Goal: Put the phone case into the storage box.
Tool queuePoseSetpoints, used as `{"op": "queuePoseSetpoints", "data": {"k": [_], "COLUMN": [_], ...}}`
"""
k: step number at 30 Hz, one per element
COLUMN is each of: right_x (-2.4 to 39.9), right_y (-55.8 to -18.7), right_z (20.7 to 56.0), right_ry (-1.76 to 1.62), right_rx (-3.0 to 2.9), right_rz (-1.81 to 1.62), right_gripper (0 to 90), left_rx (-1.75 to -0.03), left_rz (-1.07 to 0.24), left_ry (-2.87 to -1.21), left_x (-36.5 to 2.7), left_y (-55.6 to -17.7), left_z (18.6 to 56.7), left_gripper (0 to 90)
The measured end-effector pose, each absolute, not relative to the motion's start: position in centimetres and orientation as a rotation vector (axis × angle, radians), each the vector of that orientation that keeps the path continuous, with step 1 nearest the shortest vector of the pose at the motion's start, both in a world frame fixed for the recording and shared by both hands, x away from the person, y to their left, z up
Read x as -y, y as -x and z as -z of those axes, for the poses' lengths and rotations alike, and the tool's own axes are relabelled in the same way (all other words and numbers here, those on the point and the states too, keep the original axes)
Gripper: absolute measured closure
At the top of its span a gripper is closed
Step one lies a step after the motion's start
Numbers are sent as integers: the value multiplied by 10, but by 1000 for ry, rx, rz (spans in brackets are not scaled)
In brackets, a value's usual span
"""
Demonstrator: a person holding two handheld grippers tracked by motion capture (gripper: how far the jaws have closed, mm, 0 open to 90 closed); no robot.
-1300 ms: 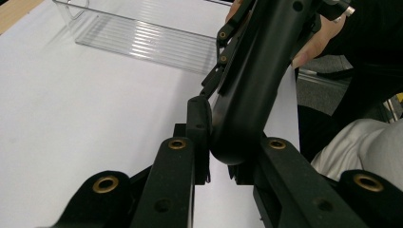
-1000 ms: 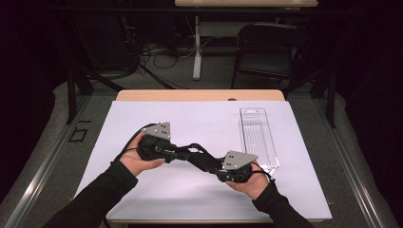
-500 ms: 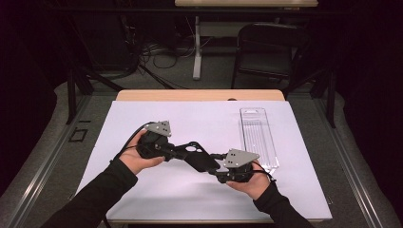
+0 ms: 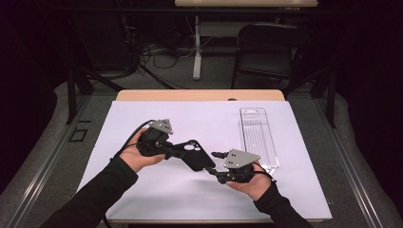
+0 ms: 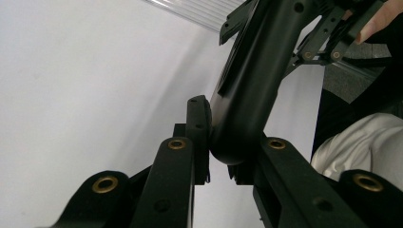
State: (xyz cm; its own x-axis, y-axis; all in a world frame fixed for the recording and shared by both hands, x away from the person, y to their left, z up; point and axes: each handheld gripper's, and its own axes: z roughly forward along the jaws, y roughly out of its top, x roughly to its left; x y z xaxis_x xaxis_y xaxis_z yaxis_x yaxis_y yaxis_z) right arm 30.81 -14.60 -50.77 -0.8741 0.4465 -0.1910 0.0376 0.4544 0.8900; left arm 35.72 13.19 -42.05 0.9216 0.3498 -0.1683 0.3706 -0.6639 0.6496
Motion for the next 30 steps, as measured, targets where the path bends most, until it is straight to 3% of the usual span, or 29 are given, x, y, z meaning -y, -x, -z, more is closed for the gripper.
{"op": "queuePoseSetpoints", "data": {"k": [17,26,30], "right_x": [145,147,146], "right_y": [-304,-306,-306], "right_z": [499,490,485], "right_ry": [-558,-642,-671], "right_rx": [-2316,-2319,-2296], "right_rz": [-1337,-1341,-1325], "right_gripper": [345,248,166], "left_rx": [-568,-602,-608], "left_rz": [33,17,25], "left_ry": [-2408,-2442,-2459], "left_x": [-128,-125,-123], "left_y": [-361,-362,-363], "left_z": [415,411,411], "left_gripper": [813,813,813]}}
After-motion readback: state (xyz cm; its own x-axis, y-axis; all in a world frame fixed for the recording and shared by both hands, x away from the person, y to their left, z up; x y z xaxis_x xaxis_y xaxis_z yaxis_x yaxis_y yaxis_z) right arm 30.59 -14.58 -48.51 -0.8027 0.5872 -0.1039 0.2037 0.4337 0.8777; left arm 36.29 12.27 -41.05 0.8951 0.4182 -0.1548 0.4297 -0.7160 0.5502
